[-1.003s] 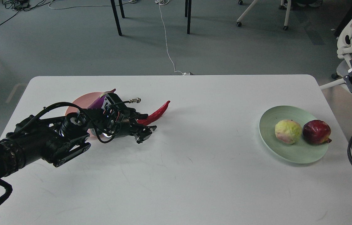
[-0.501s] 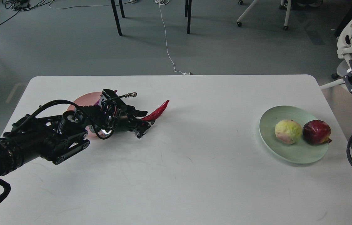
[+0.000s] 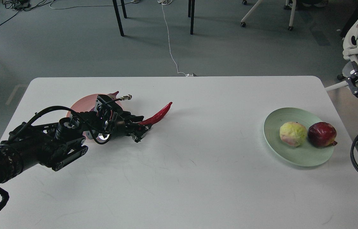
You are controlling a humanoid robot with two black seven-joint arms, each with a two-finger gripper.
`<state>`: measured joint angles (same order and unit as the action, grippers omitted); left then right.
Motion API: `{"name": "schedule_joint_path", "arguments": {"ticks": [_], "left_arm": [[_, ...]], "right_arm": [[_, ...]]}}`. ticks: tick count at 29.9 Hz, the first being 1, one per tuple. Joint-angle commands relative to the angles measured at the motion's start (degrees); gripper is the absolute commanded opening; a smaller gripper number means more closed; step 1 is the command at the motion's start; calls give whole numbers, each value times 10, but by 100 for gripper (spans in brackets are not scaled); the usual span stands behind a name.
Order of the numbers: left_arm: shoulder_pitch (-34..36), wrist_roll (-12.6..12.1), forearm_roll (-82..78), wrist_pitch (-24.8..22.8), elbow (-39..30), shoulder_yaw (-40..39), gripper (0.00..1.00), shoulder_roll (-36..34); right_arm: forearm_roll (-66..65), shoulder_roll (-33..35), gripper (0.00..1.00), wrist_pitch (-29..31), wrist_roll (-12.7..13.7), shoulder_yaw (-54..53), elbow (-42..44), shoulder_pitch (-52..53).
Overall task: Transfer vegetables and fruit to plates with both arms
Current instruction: 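Carry the chili pepper onto the pink plate beside the eggplant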
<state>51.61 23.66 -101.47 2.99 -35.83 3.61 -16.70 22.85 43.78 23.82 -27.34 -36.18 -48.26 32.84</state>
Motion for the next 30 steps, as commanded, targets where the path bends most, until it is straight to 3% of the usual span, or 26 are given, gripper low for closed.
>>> {"name": "schedule_joint_path", "arguments": {"ticks": [1,7,9,13,19,27,30], "left_arm": [[-11,1,-1,0,8,1,38,1],[-9,11,4,0,1,-7,11,-12],[-7,11,11,1,1,-11,10,-27],[5,14,57,1,-36,-12,10,-56],[34,10,66,-3,-205,-8,11,-205],[-3,9,56,-3,-201,7,13,-275],[-16,8,57,-3,-196,7,25,-272]], "right_arm": [[0,0,99,-1,0,0,0,0],[0,1,99,-1,0,0,1,1],[0,0,99,-1,0,0,1,3],[0,-1,99,-2,0,1,0,7],[-1,1,99,-1,0,0,2,8],[-1,-13,99,-3,0,1,2,8],[-1,-18,99,-4,0,1,1,9]]}}
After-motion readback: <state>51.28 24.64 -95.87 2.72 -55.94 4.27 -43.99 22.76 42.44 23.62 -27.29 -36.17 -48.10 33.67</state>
